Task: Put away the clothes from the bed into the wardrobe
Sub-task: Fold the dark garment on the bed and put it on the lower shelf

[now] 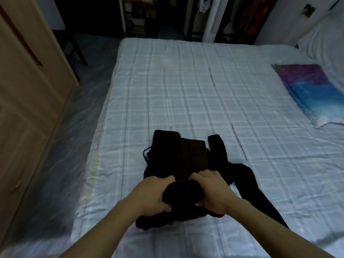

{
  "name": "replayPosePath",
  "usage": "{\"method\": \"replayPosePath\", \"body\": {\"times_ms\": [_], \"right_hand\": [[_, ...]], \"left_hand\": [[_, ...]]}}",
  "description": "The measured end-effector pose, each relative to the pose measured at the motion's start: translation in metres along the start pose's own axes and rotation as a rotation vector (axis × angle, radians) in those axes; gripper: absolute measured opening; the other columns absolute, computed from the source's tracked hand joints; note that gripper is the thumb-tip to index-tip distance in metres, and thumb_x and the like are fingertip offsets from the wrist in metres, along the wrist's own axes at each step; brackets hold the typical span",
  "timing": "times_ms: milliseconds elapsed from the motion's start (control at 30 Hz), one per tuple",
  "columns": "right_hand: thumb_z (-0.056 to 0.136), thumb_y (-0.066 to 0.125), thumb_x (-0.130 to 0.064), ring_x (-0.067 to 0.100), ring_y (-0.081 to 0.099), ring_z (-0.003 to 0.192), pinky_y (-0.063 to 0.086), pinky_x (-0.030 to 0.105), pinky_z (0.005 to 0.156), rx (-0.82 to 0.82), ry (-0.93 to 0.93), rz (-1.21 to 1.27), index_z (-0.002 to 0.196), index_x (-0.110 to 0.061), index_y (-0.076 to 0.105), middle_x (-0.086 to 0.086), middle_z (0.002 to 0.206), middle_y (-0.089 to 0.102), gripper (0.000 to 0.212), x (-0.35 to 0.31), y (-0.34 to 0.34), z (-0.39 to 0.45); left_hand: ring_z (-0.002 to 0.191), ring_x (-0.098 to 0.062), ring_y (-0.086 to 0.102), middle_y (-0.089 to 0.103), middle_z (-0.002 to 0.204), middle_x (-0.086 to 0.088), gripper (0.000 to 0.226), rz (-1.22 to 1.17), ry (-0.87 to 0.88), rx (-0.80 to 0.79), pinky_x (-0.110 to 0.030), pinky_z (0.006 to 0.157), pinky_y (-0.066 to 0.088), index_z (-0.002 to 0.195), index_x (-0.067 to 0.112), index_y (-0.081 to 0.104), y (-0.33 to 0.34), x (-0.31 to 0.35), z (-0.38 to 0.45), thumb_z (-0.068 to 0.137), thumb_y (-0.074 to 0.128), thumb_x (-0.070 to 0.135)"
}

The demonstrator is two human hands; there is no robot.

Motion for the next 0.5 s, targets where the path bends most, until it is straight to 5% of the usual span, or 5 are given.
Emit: {"method": "replayPosePath", "body": {"times_ms": [200, 500], "right_hand": [[0.074, 0.074, -0.047, 0.011, 0.053, 0.114, 0.03, 0.033, 0.104, 0.068, 0.106, 0.016, 0.132, -0.037, 0.044, -0.013, 0.119, 0.058, 0.066, 0.02, -0.015, 0.058], [0.074, 0.078, -0.039, 0.016, 0.06, 0.106, 0.039, 0.04, 0.101, 0.064, 0.224, 0.144, 0.122, -0.032, 0.049, -0.009, 0.111, 0.066, 0.057, 0.057, -0.026, 0.123]], "left_hand": [[0.094, -0.005, 0.057, 0.06, 0.103, 0.013, 0.054, -0.17, -0.01, 0.09, -0.031, 0.085, 0.052, 0.113, 0.039, 0.055, -0.05, -0.039, 0.056, 0.067, 0.084, 0.042], [0.105, -0.011, 0.055, 0.055, 0.116, 0.009, 0.061, -0.219, -0.051, 0.316, -0.035, 0.094, 0.048, 0.129, 0.035, 0.046, -0.082, -0.061, 0.114, 0.077, 0.079, 0.041]]}}
Point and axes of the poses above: each hand's wrist, its own z-axis towards the middle knuckle, its own y-axis out of the palm, x = y × z, the point moved 2 cm from there along z, towards the middle knuckle
